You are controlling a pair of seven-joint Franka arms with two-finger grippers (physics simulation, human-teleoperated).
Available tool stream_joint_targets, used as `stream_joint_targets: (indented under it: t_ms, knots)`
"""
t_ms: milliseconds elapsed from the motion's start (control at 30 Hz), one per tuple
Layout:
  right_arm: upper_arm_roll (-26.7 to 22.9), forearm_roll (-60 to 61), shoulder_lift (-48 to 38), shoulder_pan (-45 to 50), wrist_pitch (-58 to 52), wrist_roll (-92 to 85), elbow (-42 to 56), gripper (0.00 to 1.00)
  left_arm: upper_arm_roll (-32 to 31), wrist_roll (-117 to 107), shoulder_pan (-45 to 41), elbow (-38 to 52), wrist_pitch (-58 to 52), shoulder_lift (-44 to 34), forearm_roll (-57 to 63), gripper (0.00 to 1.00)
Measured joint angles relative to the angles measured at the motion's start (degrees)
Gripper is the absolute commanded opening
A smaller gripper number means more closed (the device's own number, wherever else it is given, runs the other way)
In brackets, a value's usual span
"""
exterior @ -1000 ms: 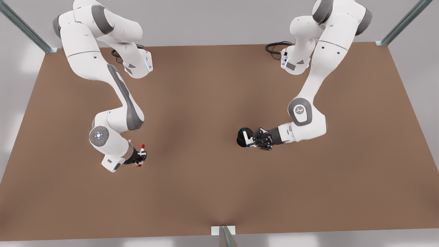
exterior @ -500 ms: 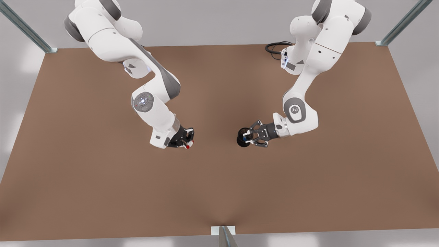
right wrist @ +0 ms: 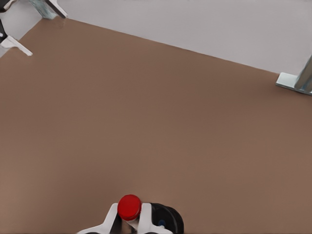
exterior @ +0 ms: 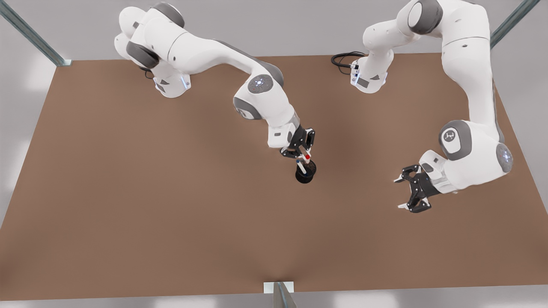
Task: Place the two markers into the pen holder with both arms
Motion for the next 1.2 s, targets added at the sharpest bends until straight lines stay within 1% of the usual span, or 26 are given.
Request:
stream_joint_targets:
  t_ms: [67, 200, 233, 267, 300, 367, 400, 567, 733, 800, 833, 867, 900, 1033, 1067, 1100, 1133, 1200]
  knots:
    - [-3.14, -1.44, 1.41, 3.44, 0.53, 2.67, 1.82, 0.21, -0.04, -9.6, -1.13, 3.98, -1.88, -0.09, 7.09, 1.0]
    - [-4.17, -4.88, 2.45, 4.46, 1.53, 7.19, 2.02, 0.21, 0.13, -28.01, -1.69, 6.83, -5.09, -1.74, 15.64, 1.0]
    - [-4.19, -5.54, 2.48, 4.52, 1.67, 8.19, 1.82, 0.21, 5.11, -32.22, -5.78, 6.46, -5.75, -3.54, 16.54, 1.0]
    - [-4.23, -6.07, 2.5, 4.54, 1.79, 9.12, 1.27, 0.21, 11.27, -36.23, -10.79, 3.96, -6.55, -6.78, 17.09, 1.0]
    - [-4.23, -6.49, 2.39, 4.54, 1.86, 10.0, 0.39, 0.21, 15.43, -40.02, -14.4, 0.01, -7.21, -10.47, 17.51, 1.0]
    - [-4.22, -7.04, 2.3, 4.66, 1.66, 11.63, -0.42, 0.21, 20.01, -46.99, -18.74, -6.67, -8.23, -16.08, 18.06, 1.0]
    - [-4.22, -7.26, 2.28, 4.86, 1.26, 12.39, -0.64, 0.21, 21.19, -50.2, -19.71, -7.57, -8.63, -16.6, 18.21, 1.0]
    - [-4.14, -8.84, 2.34, 5.1, -0.28, 15.63, -1.36, 0.21, 22.39, -63.78, -20.45, -5.4, -9.87, -12.38, 18.63, 1.0]
    - [-4.12, -10.09, 2.79, 5.33, -0.56, 18.14, -2.18, 0.21, 22.55, -74.04, -20.19, -5.05, -10.38, -11.18, 17.29, 1.0]
    - [-4.12, -10.72, 3.64, 5.51, -0.3, 19.03, -2.16, 0.28, 22.57, -77.41, -20.03, -5.01, -10.42, -10.92, 16.6, 1.0]
    - [-4.12, -11.02, 4.08, 5.66, -0.18, 19.5, -2.15, 0.46, 22.59, -78.96, -20.02, -5.01, -10.44, -10.78, 16.37, 1.0]
    - [-4.13, -11.3, 4.36, 5.88, -0.12, 20.01, -2.15, 0.98, 22.59, -80.42, -20.02, -5.0, -10.45, -10.71, 16.19, 1.0]
    - [-4.12, -11.5, 4.49, 6.11, -0.08, 20.47, -2.16, 1.0, 22.59, -81.8, -20.02, -5.0, -10.46, -10.6, 16.06, 1.0]
    - [-4.12, -11.88, 4.47, 5.79, -0.24, 21.97, -2.19, 1.0, 22.6, -86.63, -20.04, -5.0, -10.45, -10.32, 15.75, 1.0]
    - [-3.9, -11.98, 3.51, 4.77, -0.95, 22.31, -2.19, 1.0, 22.58, -87.68, -20.02, -5.0, -10.45, -10.3, 15.66, 1.0]
    - [-2.42, -12.14, 1.11, 0.85, -2.82, 22.46, -2.15, 1.0, 22.56, -88.66, -20.02, -4.99, -10.45, -10.29, 15.6, 1.0]
    - [2.38, -11.93, -1.58, -7.37, -5.64, 22.16, -1.99, 1.0, 22.54, -89.57, -20.0, -4.87, -10.45, -10.37, 15.55, 1.0]
    - [20.11, -11.04, -4.6, -32.2, -13.28, 20.87, -2.22, 1.0, 22.54, -90.92, -19.91, -4.77, -10.55, -11.53, 15.3, 1.0]
